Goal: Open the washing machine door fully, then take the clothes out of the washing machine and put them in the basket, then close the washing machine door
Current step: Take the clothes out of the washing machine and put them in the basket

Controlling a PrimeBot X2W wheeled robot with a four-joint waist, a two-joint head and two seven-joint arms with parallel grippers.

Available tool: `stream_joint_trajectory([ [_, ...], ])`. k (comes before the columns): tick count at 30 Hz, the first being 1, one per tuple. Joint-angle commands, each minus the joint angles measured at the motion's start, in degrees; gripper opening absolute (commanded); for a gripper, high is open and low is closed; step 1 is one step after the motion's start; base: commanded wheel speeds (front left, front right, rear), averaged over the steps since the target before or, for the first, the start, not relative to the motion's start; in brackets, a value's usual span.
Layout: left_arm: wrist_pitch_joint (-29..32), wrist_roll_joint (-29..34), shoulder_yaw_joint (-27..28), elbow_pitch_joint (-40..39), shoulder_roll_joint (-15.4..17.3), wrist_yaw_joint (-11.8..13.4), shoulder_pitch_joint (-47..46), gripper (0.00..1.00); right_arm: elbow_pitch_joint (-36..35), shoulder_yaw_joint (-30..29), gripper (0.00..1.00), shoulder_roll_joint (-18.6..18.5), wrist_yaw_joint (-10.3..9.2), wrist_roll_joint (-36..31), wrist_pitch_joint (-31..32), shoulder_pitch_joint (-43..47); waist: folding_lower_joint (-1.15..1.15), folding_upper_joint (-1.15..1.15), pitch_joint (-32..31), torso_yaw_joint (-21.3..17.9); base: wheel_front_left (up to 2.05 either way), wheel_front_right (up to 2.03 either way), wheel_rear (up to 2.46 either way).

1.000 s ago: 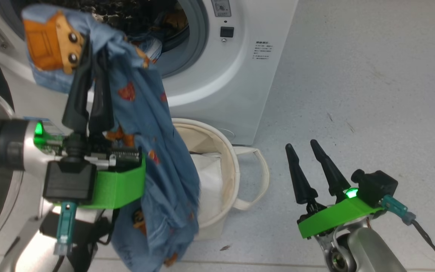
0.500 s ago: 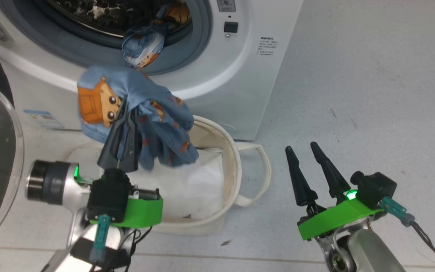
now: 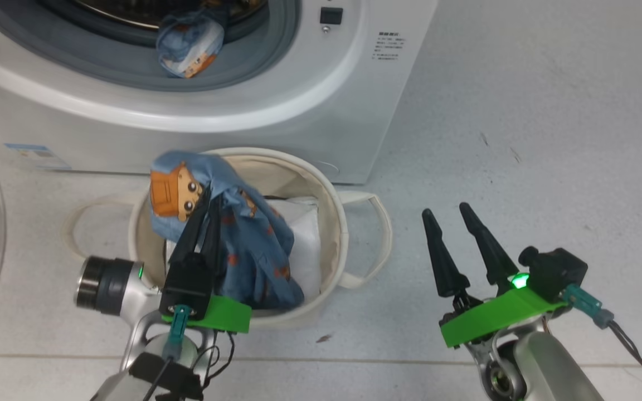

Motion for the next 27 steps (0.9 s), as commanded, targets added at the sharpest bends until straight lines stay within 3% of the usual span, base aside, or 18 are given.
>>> stream_joint_trajectory([
  [1, -0.3, -0.3, 2.0, -0.8, 0.6, -0.2, -2.0, 0.0, -2.1, 1.2, 1.0, 0.2, 0.06, 0.3, -0.7, -1.4, 0.0, 0.0, 0.6, -0.5, 0.0, 0.0, 0.0],
  [15, -0.3, -1.0, 4.7, 16.0, -2.7, -5.7, -9.1, 0.0, -3.4, 0.8, 1.0, 0.2, 0.06, 1.6, -0.7, -3.7, 0.0, 0.0, 8.4, -4.8, 0.0, 0.0, 0.0],
  [27, -0.3, 1.4, 5.0, 27.6, -2.9, -6.0, -13.8, 0.0, -4.0, 1.1, 1.0, 0.2, 0.06, 2.8, -0.7, -5.4, 0.0, 0.0, 12.2, -7.0, 0.0, 0.0, 0.0],
])
